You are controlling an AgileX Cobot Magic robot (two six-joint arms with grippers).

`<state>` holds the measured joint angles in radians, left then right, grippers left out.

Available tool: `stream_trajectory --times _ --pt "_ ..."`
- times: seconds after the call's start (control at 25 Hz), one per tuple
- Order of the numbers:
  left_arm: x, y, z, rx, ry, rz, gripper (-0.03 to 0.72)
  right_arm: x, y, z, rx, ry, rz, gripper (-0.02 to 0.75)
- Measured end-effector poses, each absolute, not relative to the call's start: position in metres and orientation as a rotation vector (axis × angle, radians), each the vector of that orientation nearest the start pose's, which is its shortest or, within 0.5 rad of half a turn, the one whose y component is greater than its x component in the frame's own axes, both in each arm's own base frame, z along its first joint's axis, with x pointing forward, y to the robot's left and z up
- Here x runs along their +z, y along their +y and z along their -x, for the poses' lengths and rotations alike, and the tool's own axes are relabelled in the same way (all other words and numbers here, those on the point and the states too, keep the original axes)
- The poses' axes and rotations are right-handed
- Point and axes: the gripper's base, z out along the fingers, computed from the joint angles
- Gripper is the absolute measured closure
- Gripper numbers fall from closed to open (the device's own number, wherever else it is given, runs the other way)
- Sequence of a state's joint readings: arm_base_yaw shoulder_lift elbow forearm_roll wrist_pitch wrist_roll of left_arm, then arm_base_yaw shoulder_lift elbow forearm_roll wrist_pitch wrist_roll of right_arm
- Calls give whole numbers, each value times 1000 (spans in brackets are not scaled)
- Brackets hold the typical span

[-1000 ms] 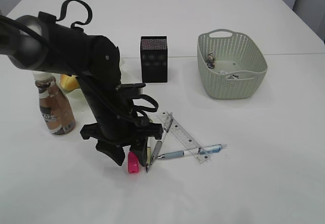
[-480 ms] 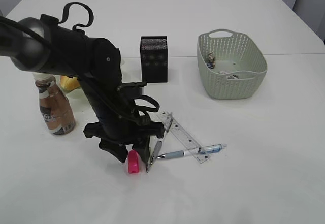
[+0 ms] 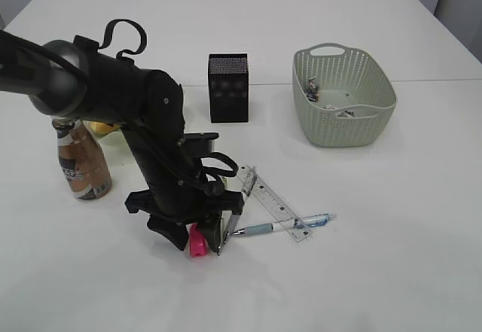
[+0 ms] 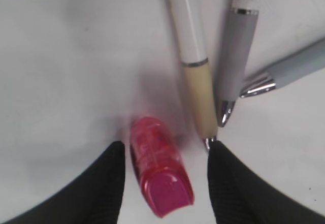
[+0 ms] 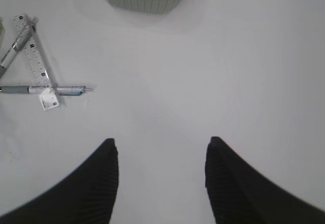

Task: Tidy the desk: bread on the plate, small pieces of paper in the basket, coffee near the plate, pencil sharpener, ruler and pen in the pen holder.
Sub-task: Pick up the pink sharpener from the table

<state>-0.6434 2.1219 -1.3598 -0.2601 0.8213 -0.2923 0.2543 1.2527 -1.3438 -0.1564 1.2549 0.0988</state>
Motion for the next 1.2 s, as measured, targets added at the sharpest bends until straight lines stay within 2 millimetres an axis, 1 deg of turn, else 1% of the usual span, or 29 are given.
stream_trajectory --times 0.08,0.16,0.24,0.4,0.56,1.0,1.08,1.2 --pt "115 -253 -308 -330 3134 -283 311 391 46 -229 -91 2614 218 304" --pt "115 -253 -308 -330 3134 -283 331 392 45 -228 -91 2612 217 304" --pt "115 -253 -309 -330 3133 -283 372 392 45 -228 -90 2610 217 304" --pt "115 -253 -308 -329 3136 -284 484 392 45 -228 -90 2610 217 305" --pt "115 -253 -308 -327 3142 -286 526 392 45 -228 -90 2610 217 304" --pt "116 -249 -306 -265 3173 -340 535 392 45 -228 -90 2610 217 304" --pt "118 -248 -306 -243 3188 -366 535 392 45 -228 -90 2610 217 305" --pt "127 -249 -308 -208 3208 -407 535 392 45 -228 -90 2610 217 305"
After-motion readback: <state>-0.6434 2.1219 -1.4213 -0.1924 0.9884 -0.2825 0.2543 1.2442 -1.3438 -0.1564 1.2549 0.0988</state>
